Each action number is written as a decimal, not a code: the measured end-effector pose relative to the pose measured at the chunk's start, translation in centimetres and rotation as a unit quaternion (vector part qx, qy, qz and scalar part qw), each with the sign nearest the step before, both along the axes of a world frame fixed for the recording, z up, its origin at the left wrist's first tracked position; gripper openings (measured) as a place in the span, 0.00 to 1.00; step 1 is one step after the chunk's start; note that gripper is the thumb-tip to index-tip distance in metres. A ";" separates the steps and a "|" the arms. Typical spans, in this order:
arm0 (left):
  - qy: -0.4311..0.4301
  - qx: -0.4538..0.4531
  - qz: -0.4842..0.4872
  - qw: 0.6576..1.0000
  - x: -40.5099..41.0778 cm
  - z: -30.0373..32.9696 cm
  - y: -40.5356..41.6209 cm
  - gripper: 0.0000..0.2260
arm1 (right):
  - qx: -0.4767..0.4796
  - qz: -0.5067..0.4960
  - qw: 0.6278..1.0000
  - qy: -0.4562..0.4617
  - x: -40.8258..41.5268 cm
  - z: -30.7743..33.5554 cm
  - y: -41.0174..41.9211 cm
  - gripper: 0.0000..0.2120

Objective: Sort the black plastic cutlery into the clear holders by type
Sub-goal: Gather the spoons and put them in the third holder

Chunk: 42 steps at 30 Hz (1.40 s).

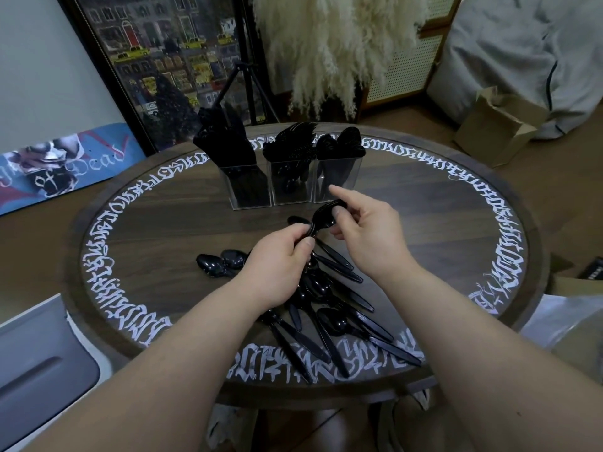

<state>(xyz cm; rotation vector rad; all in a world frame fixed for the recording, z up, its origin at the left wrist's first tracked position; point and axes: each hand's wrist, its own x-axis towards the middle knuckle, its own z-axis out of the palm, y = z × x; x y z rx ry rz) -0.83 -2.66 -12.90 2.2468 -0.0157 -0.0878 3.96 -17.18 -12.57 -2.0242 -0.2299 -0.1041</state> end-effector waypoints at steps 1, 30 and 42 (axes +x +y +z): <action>-0.007 0.008 0.003 1.000 0.0 0.0 0.0 0.09 | 0.008 0.000 1.000 0.006 0.0 0.0 0.0 0.16; -0.151 0.302 0.010 0.941 9.7 6.3 2.0 0.35 | -0.210 -0.042 0.919 -0.331 11.0 9.6 -1.1 0.14; -0.161 0.324 -0.014 0.932 11.2 4.8 2.9 0.31 | -0.378 0.086 0.904 -0.179 13.2 5.6 0.2 0.19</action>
